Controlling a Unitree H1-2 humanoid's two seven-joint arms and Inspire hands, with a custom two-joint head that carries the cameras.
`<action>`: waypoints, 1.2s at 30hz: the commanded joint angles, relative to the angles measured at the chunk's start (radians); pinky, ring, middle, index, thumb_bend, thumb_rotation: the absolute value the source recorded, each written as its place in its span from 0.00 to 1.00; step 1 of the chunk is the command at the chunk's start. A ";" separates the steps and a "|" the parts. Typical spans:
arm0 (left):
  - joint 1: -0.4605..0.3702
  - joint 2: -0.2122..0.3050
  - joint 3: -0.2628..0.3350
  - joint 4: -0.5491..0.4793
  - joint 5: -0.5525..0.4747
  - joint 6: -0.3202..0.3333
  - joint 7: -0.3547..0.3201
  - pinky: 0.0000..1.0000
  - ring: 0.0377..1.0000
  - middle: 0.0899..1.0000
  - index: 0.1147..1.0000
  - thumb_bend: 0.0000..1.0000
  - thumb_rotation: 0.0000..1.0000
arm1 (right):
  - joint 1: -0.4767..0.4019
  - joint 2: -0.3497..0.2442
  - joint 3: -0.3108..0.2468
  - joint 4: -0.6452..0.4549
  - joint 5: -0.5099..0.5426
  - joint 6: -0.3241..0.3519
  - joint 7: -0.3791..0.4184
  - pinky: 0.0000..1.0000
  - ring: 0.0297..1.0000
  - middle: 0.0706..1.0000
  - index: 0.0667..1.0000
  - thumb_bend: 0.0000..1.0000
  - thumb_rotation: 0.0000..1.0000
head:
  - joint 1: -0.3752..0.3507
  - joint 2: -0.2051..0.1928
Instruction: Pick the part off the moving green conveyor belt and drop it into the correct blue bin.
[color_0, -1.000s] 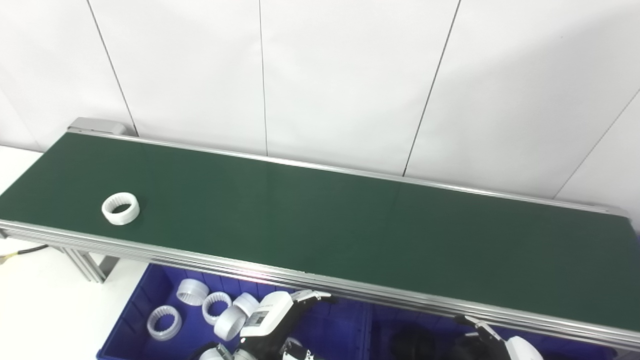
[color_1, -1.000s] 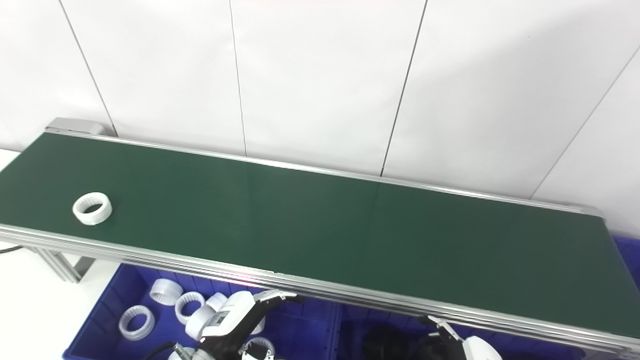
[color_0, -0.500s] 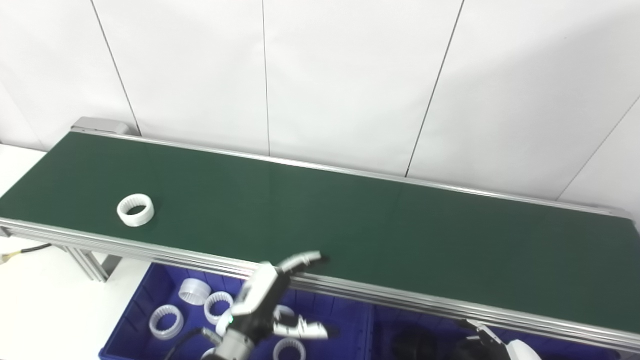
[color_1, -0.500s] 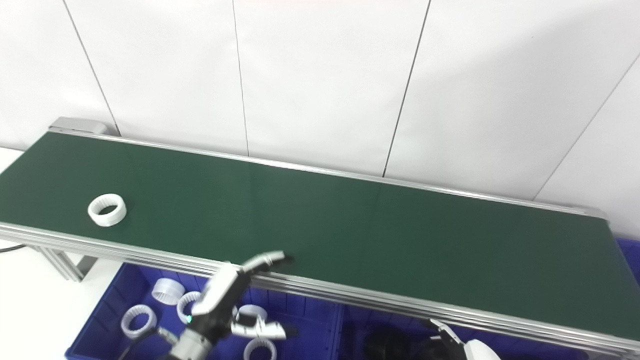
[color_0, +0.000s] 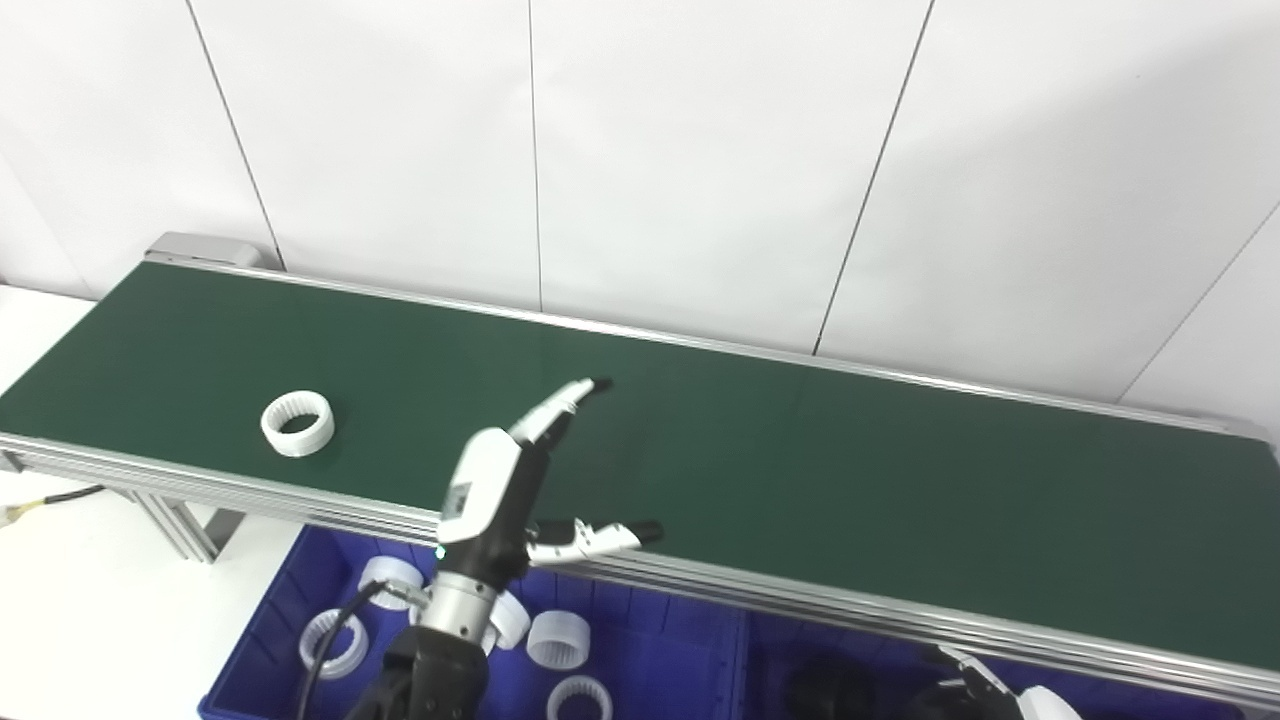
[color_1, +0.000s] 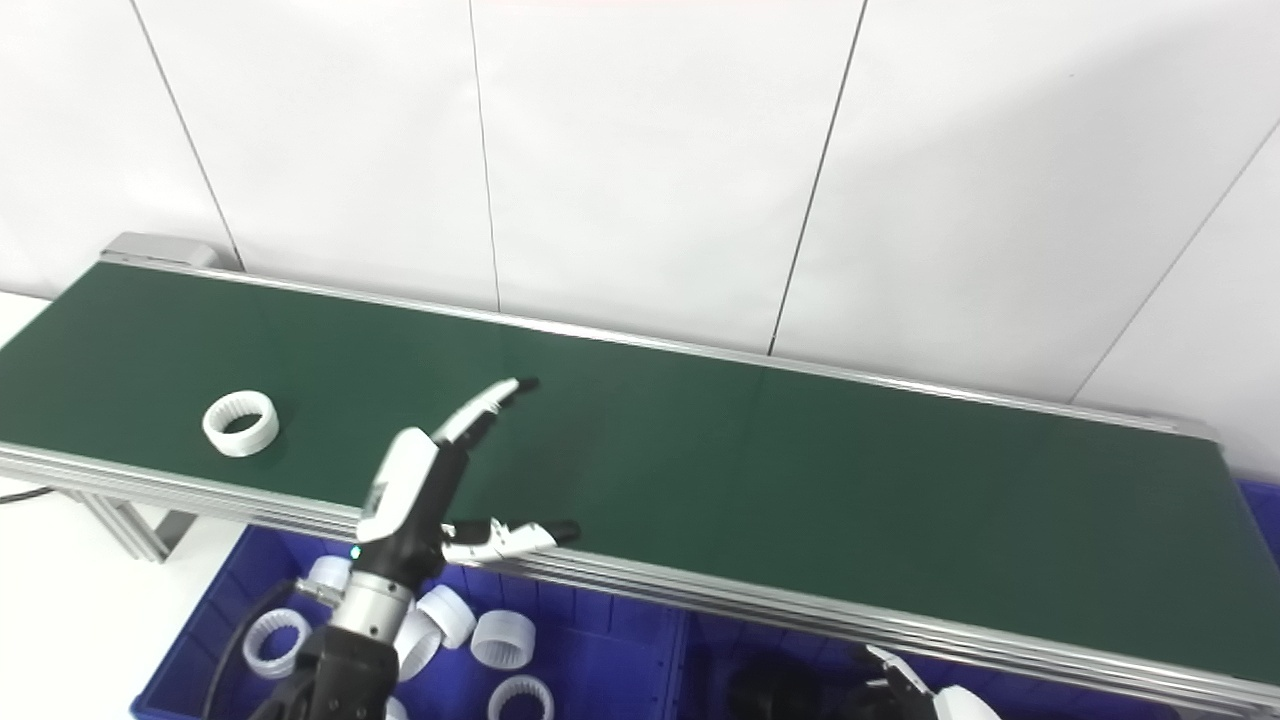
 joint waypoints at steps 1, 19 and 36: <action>-0.053 0.026 0.023 0.020 0.020 0.001 0.047 0.81 0.86 0.89 0.87 0.78 0.53 | -0.016 -0.006 -0.010 -0.012 0.004 -0.038 -0.032 0.60 0.65 0.65 0.81 0.83 0.18 | 0.001 0.000; -0.209 0.135 0.109 0.215 0.036 0.126 0.160 0.78 0.88 0.91 0.89 0.77 0.25 | -0.020 -0.013 -0.007 -0.001 0.009 -0.039 -0.033 0.63 0.67 0.66 0.81 0.82 0.18 | 0.002 -0.003; -0.253 0.181 0.111 0.273 0.038 0.325 0.137 0.89 0.96 0.97 0.96 0.78 0.17 | -0.024 -0.012 0.001 0.010 0.012 -0.048 -0.048 0.61 0.66 0.66 0.81 0.83 0.15 | -0.001 -0.006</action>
